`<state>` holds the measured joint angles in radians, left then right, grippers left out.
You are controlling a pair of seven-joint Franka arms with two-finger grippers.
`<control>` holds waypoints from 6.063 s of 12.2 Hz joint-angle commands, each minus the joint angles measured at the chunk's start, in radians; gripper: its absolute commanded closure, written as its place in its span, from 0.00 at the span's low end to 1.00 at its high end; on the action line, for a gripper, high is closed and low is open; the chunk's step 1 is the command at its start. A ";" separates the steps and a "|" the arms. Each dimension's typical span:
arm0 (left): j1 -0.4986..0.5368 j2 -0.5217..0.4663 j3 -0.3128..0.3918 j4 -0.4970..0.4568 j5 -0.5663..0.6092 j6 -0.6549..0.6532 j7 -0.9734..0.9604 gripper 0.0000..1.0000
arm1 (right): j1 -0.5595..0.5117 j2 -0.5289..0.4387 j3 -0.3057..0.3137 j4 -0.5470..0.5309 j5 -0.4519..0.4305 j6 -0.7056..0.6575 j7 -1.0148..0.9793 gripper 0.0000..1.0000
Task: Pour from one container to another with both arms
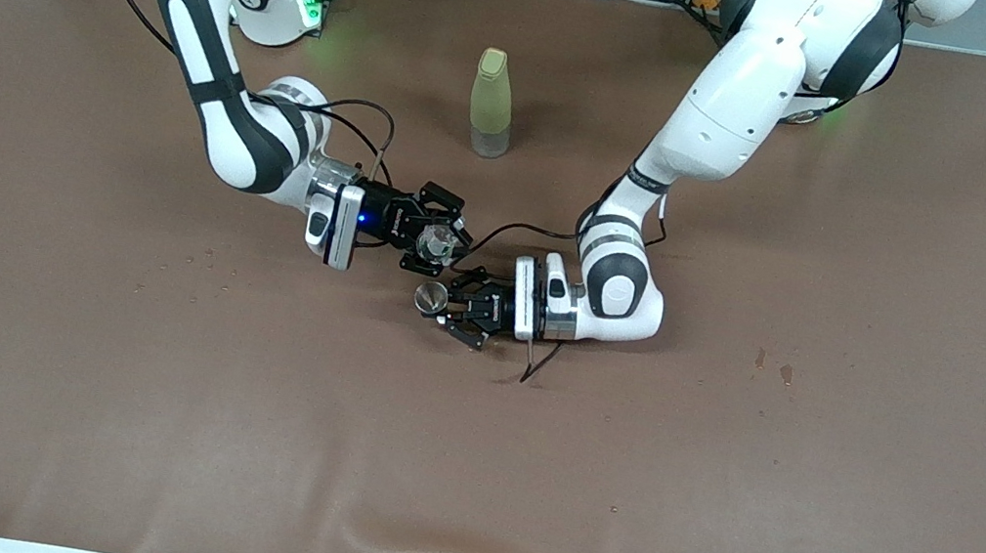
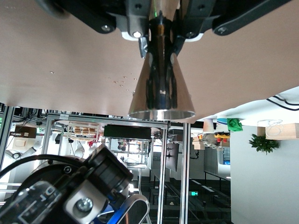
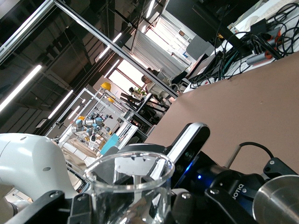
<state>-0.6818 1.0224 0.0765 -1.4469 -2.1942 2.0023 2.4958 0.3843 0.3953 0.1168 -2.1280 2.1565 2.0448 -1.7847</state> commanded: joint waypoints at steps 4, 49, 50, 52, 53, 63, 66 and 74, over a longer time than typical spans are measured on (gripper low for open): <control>-0.004 -0.039 -0.001 -0.050 0.030 -0.008 0.015 1.00 | 0.007 -0.036 0.000 -0.024 0.017 0.011 0.085 1.00; 0.025 -0.137 -0.003 -0.196 0.088 -0.117 0.012 1.00 | 0.001 -0.035 0.034 -0.013 0.019 -0.005 0.706 1.00; 0.028 -0.137 -0.003 -0.198 0.090 -0.117 0.014 1.00 | 0.001 -0.035 0.034 -0.013 0.019 -0.026 0.732 1.00; 0.030 -0.137 -0.003 -0.196 0.090 -0.117 0.014 1.00 | -0.001 -0.033 0.034 -0.015 0.019 -0.054 0.774 1.00; 0.030 -0.137 -0.003 -0.196 0.090 -0.117 0.012 1.00 | -0.001 -0.032 0.034 -0.015 0.019 -0.055 0.780 1.00; 0.039 -0.139 -0.003 -0.202 0.090 -0.125 0.018 1.00 | -0.002 -0.033 0.032 -0.010 0.020 -0.069 0.940 1.00; 0.039 -0.139 -0.003 -0.202 0.090 -0.125 0.020 1.00 | -0.004 -0.035 0.024 0.008 -0.003 -0.068 0.784 1.00; 0.080 -0.145 -0.001 -0.207 0.091 -0.189 0.008 1.00 | -0.028 -0.052 -0.078 0.017 -0.217 -0.106 0.187 1.00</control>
<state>-0.6263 0.9096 0.0782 -1.6239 -2.1190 1.8505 2.4958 0.3748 0.3739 0.0585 -2.1032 1.9990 1.9690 -1.5102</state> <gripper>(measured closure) 0.789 0.833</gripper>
